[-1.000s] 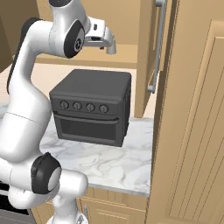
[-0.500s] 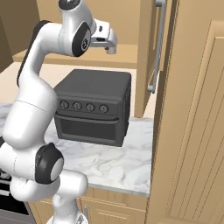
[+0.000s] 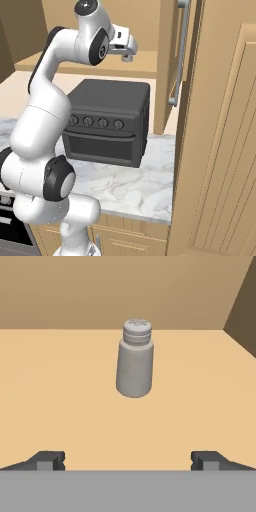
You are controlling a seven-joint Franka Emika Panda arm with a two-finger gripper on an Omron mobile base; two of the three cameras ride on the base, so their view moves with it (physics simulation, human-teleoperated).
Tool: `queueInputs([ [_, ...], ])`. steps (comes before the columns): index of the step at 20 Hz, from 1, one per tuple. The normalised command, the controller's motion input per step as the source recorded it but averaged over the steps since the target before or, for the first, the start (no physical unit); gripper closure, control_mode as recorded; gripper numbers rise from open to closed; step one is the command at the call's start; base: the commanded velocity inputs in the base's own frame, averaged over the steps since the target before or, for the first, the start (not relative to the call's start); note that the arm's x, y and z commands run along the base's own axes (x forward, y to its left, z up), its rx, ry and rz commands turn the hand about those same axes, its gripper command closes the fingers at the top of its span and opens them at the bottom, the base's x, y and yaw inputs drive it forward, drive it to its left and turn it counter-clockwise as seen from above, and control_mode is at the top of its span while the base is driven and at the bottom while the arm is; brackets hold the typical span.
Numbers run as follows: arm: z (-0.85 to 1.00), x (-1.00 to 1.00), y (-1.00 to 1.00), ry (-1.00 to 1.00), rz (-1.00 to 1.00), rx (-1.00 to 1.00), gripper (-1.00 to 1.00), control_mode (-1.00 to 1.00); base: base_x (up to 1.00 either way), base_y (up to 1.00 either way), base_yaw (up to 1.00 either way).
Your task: Move the mayonnaise and shaker from the cabinet to the dining counter.
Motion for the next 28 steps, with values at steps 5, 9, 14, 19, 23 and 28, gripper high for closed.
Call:
queueInputs([
  [5,-0.01,0.32,-0.06,0.0,-0.01,0.08,-1.0,-1.0,0.0,0.0,0.0],
  [9,-0.04,0.37,-0.04,0.0,-0.01,0.04,-1.0,-1.0,0.0,0.0,0.0],
  [14,-0.07,0.37,-0.03,0.0,-0.01,0.01,-1.0,-1.0,0.0,0.0,0.0],
  [19,-0.06,0.31,-0.02,0.0,0.0,0.01,-1.0,-1.0,0.0,0.0,0.0],
  [23,-0.12,0.28,-0.04,0.0,0.0,0.0,-1.0,-1.0,0.0,0.0,0.0],
  [28,-0.04,0.21,-0.04,0.0,0.0,0.0,-1.0,-1.0,0.0,0.0,0.0],
])
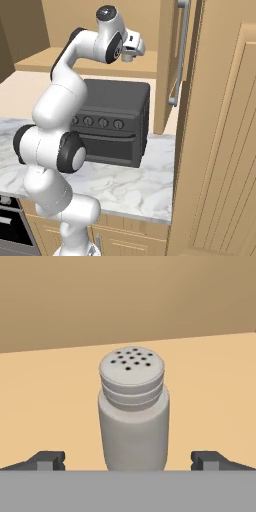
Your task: Move the mayonnaise and shaker from the cabinet to the dining counter.
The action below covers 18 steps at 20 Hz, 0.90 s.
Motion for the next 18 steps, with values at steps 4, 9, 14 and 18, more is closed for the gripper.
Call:
queueInputs([
  [4,-0.04,0.2,-0.06,0.0,0.0,0.0,-1.0,-1.0,0.0,0.0,0.0],
  [9,-0.06,0.17,-0.06,0.0,0.0,0.0,-1.0,-1.0,0.0,0.0,0.0],
  [14,-0.07,0.18,-0.01,0.0,0.0,0.0,1.0,-1.0,0.0,0.0,0.0],
  [18,-0.11,0.03,-0.01,-0.06,0.0,0.0,1.0,-1.0,0.0,0.0,0.0],
])
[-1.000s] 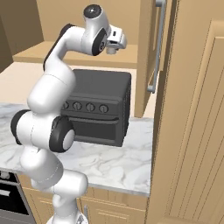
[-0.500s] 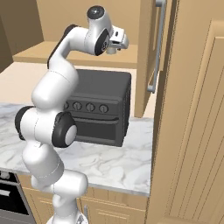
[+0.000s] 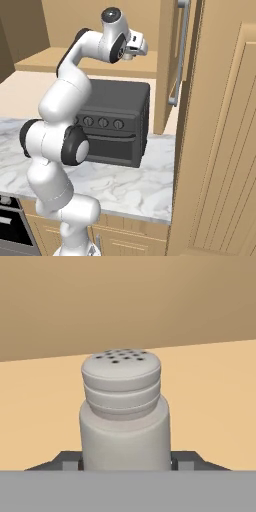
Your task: Move the mayonnaise and shaker from the cabinet to the dining counter.
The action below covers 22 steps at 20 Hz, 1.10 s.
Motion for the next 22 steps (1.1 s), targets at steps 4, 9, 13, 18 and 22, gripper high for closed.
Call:
queueInputs([
  [4,-0.08,-0.05,0.0,-0.09,0.0,0.0,1.0,-1.0,0.0,0.0,0.0],
  [9,-0.05,-0.63,0.0,-0.11,0.0,0.0,1.0,-1.0,0.0,0.0,0.0],
  [13,-0.03,-0.81,0.05,-0.06,0.0,0.0,1.0,-1.0,0.0,0.0,0.0],
  [18,-0.03,-0.86,0.22,-0.05,-0.04,0.0,1.0,-1.0,0.0,0.0,0.0],
  [22,-0.01,-0.89,0.27,-0.04,-0.06,0.0,1.0,-1.0,0.0,0.0,0.0],
])
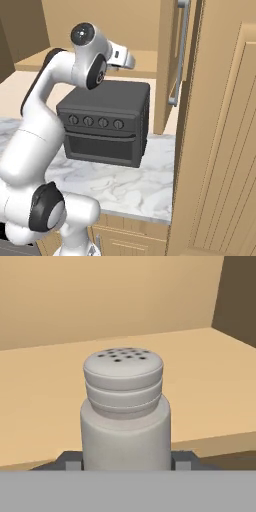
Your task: Move the mayonnaise and shaker from the cabinet to the dining counter.
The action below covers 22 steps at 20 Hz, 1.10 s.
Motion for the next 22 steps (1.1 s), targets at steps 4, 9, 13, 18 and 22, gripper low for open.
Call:
queueInputs([
  [4,-0.04,-0.89,0.24,0.0,-0.06,0.01,1.0,-1.0,0.0,0.0,0.0],
  [9,-0.15,-0.9,0.23,-0.04,-0.06,0.0,1.0,-1.0,0.0,0.0,0.0],
  [13,-0.19,-0.87,0.21,-0.06,-0.07,0.0,1.0,-1.0,0.0,0.0,0.0],
  [18,-0.21,-0.76,0.17,-0.03,-0.15,0.0,1.0,-1.0,0.0,0.0,0.0],
  [22,-0.26,-0.64,0.09,0.0,-0.09,0.0,1.0,-1.0,0.0,0.0,0.0],
])
